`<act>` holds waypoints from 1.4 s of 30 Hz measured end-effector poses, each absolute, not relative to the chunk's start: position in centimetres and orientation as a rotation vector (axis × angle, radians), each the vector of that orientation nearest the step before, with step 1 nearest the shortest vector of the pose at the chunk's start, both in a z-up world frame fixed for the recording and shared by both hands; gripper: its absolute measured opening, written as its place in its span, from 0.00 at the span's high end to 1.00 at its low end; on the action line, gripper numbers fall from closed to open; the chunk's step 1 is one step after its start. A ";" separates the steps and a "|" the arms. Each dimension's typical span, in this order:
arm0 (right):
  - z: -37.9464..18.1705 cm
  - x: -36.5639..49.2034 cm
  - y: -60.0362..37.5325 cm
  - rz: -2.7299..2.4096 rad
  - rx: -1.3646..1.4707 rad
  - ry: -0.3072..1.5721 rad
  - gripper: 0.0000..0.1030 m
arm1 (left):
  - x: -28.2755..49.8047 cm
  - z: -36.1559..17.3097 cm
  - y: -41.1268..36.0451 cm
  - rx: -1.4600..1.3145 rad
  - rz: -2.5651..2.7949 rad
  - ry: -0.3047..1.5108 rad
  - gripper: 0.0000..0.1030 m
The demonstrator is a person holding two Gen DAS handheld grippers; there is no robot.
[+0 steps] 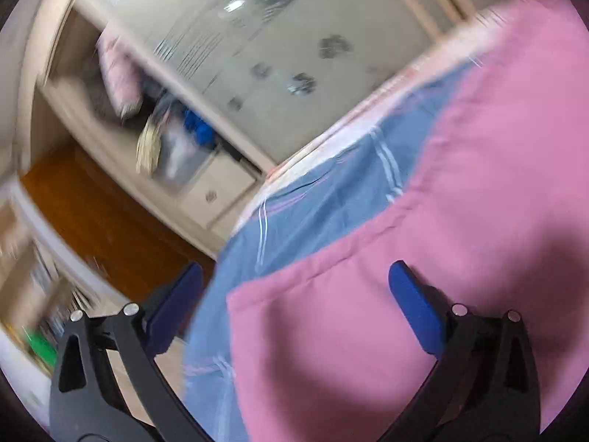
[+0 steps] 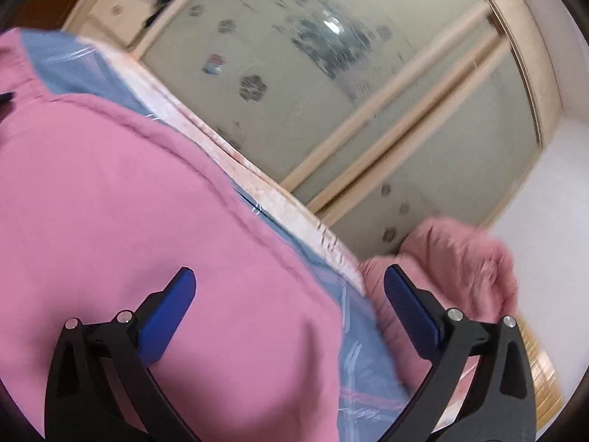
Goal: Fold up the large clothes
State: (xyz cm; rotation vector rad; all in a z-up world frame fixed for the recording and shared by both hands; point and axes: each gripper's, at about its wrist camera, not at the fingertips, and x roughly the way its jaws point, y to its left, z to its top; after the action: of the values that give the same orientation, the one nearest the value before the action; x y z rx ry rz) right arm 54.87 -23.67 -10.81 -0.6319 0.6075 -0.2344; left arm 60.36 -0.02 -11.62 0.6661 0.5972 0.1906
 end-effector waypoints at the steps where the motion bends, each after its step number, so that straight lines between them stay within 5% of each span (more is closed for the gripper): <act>1: -10.9 55.3 -25.0 -0.267 -0.565 0.625 0.01 | 60.9 -11.2 1.5 0.597 0.221 0.595 0.02; 6: -8.2 52.5 -29.9 -0.317 -0.246 0.604 0.01 | 59.3 -6.2 7.7 0.311 0.279 0.483 0.02; 12: -2.7 37.4 -30.4 -0.168 0.007 0.470 0.01 | 44.8 -0.3 9.8 0.104 0.116 0.401 0.02; 24: -0.2 11.6 -28.5 -0.078 0.176 0.507 0.01 | 16.6 -2.1 7.7 0.013 -0.079 0.522 0.02; 42: 0.9 5.7 -24.5 -0.115 0.014 0.472 0.01 | 9.4 -2.4 4.6 0.080 -0.067 0.464 0.02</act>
State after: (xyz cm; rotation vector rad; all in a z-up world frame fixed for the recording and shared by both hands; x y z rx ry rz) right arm 5.72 -24.53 0.87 0.0137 0.4724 -0.1146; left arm 9.40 4.59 -2.39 0.0802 0.4636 -0.0671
